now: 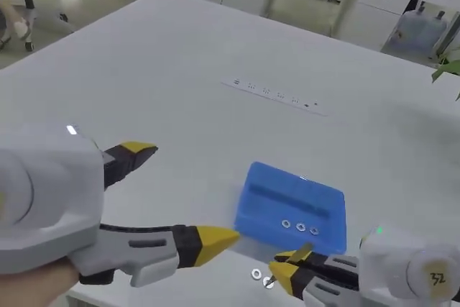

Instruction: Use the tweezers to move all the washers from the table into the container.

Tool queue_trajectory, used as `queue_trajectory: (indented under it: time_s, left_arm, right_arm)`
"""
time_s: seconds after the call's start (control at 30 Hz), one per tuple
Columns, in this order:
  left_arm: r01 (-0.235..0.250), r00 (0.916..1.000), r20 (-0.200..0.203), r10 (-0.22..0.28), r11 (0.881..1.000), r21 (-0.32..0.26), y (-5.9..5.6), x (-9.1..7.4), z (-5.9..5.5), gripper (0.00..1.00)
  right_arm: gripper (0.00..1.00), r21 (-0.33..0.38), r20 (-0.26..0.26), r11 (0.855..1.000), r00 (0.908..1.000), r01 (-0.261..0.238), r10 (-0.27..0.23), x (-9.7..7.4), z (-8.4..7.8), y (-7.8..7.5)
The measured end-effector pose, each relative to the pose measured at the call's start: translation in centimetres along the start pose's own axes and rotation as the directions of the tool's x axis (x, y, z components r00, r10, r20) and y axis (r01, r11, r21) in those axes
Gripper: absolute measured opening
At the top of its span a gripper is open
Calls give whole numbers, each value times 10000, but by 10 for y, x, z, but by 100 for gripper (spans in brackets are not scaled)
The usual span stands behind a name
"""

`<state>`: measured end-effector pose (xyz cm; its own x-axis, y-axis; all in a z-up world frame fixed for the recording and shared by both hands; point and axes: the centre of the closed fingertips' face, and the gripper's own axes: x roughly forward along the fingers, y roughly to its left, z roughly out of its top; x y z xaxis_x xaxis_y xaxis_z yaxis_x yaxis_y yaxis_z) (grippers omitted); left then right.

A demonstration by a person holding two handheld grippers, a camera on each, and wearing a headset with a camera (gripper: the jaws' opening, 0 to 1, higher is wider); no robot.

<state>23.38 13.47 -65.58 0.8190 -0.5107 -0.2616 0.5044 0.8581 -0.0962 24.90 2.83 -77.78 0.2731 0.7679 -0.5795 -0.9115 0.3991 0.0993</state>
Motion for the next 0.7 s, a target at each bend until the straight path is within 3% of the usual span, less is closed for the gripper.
queue_trajectory:
  time_s: [0.1,0.23,0.33,0.47,0.6,0.7]
  left_arm:
    - [-63,10000,4,63,10000,-24,1,-1,0,89]
    - [-119,9999,-38,118,9999,-41,1,-1,-1,89]
    - [-115,9999,-52,115,9999,-33,1,-1,-1,89]
    - [-33,10000,-66,33,10000,22,-2,1,1,89]
    - [39,9999,-105,-39,10000,6,-4,2,0,89]
    - [93,9998,-177,-92,9999,86,-6,3,-1,89]
  right_arm:
    - [4,-419,-334,9991,9994,53,-67,3,-4,-1]
    - [3,-592,-321,9980,9993,-204,185,3,-4,4]
    - [3,-823,-413,9966,9991,-74,40,2,-4,1]
    - [3,-131,331,9999,9994,-58,62,-6,10,-1]
    - [3,-105,577,9999,9983,10,-4,-14,22,-4]
    - [3,53,1049,9999,9944,95,-100,-21,37,-10]
